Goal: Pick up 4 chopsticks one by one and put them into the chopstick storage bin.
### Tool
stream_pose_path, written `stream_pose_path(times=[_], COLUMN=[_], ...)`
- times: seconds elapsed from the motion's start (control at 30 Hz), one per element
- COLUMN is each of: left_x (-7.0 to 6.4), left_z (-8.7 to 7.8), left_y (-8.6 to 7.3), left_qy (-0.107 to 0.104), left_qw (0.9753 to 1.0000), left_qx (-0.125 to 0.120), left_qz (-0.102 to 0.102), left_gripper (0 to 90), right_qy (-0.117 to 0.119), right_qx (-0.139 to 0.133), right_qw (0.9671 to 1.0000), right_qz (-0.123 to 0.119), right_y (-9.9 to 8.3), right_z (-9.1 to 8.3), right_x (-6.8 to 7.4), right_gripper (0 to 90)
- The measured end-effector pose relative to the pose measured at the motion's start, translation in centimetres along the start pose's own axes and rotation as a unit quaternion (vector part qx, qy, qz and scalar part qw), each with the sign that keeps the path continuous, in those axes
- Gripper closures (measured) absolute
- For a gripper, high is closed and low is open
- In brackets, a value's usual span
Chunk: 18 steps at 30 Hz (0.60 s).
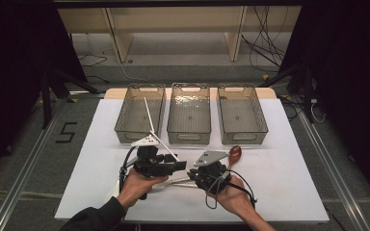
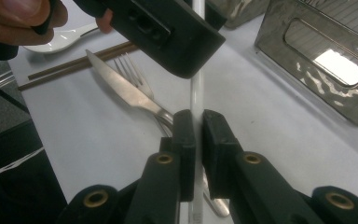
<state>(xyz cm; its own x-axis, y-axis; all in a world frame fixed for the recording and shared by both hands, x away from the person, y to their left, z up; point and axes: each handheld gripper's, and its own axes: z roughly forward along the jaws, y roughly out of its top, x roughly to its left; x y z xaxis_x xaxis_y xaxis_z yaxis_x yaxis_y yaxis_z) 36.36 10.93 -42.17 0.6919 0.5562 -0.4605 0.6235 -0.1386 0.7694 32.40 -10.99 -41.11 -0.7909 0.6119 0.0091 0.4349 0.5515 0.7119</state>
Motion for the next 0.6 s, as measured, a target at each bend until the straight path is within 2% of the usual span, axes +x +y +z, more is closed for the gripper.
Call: stream_pose_path(times=[0.37,0.6], left_x=[0.12,0.56], left_z=[0.22,0.02], left_y=[-0.26,-0.22], left_qy=[-0.029,-0.052], left_qw=[0.9995,0.998], left_qx=[0.004,-0.003], left_qz=[-0.008,-0.037], left_gripper=[63.4,70.8], right_qy=[0.002,0.002], right_qx=[-0.009,-0.014], right_qw=[1.0,0.9999], right_qz=[0.001,0.001], right_y=[0.04,0.01], right_z=[-0.01,-0.09], right_x=[0.22,0.27], right_gripper=[84.7,84.7])
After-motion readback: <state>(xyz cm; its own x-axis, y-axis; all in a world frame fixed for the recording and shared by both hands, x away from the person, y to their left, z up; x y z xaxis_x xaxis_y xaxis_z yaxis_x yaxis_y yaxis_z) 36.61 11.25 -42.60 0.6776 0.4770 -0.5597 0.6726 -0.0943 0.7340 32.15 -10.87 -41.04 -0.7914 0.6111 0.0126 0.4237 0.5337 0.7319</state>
